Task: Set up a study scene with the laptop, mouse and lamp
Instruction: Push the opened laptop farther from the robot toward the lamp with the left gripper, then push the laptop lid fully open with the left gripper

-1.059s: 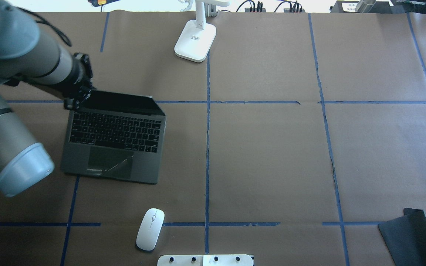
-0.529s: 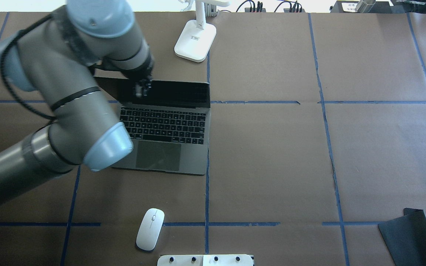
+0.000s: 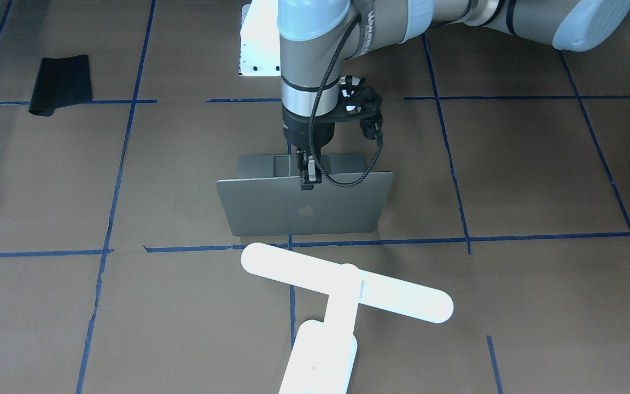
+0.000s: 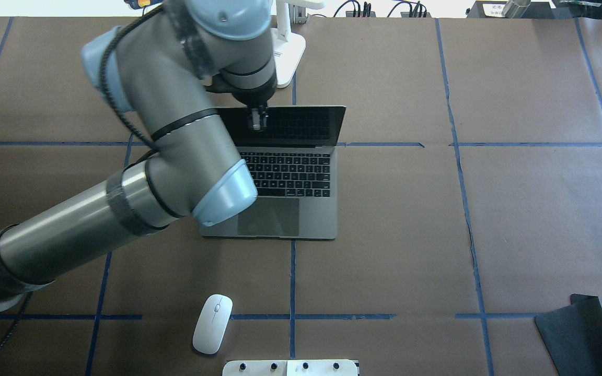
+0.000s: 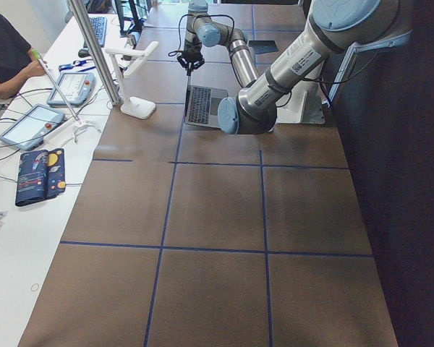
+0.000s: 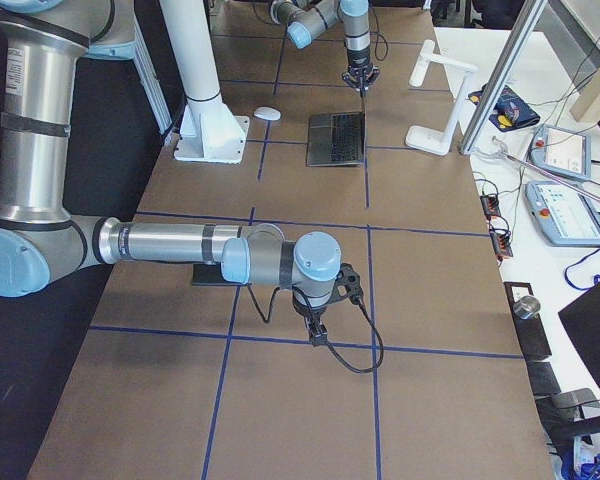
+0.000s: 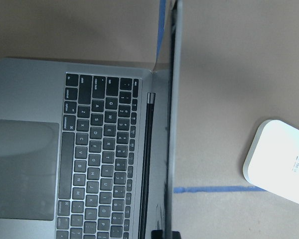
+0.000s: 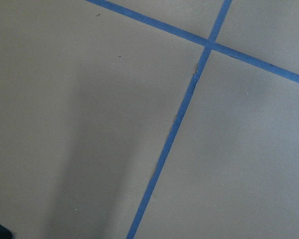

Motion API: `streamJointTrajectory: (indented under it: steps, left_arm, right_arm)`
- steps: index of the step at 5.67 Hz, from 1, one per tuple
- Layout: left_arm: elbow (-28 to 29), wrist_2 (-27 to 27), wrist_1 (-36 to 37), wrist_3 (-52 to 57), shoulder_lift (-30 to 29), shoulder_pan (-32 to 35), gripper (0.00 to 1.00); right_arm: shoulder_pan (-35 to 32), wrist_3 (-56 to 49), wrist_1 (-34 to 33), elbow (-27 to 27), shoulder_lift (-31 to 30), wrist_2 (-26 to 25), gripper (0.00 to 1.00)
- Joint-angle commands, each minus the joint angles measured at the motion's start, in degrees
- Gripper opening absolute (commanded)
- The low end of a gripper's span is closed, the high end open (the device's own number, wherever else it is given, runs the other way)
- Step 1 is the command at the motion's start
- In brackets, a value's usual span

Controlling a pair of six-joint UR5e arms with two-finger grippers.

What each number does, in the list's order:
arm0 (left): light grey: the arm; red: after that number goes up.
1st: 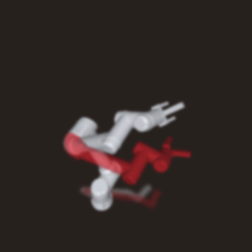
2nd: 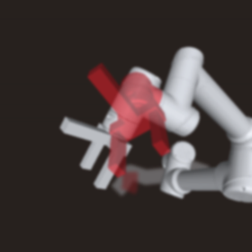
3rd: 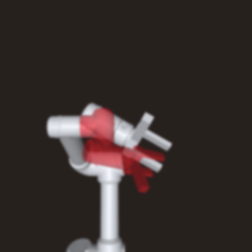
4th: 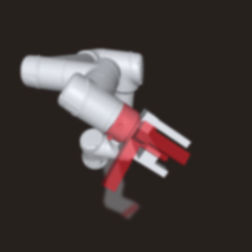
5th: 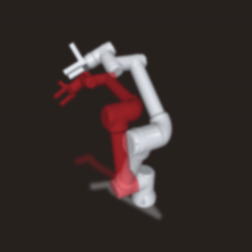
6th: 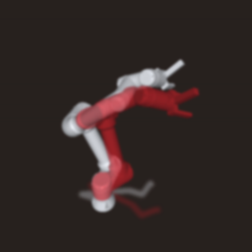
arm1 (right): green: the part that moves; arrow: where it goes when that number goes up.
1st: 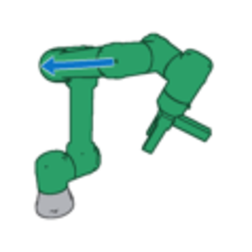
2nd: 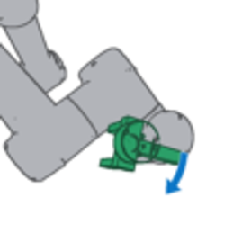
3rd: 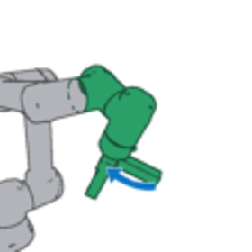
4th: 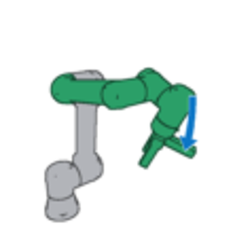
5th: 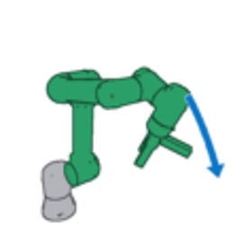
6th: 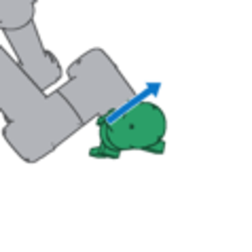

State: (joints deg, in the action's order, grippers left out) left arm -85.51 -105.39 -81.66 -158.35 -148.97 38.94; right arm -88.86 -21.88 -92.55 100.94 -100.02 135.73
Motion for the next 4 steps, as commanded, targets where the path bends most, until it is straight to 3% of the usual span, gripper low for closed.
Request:
streamJointTrajectory:
  steps: [1, 3, 4]
  left_arm:
    - [4.0, 0.0, -2.8, -0.6, -1.0, -0.1, 0.0]
    - [4.6, 2.8, -2.8, 0.8, -1.0, 0.1, 0.0]
    - [4.7, 2.8, -2.8, 3.2, -1.0, 0.2, 0.06]
  right_arm:
    - [0.0, 0.0, 0.1, 0.0, 0.0, 0.1, 1.0]
    - [0.0, 0.1, 0.1, 0.1, 0.1, 0.1, 1.0]
    - [0.0, 0.1, 0.1, 0.1, 0.1, 0.1, 1.0]
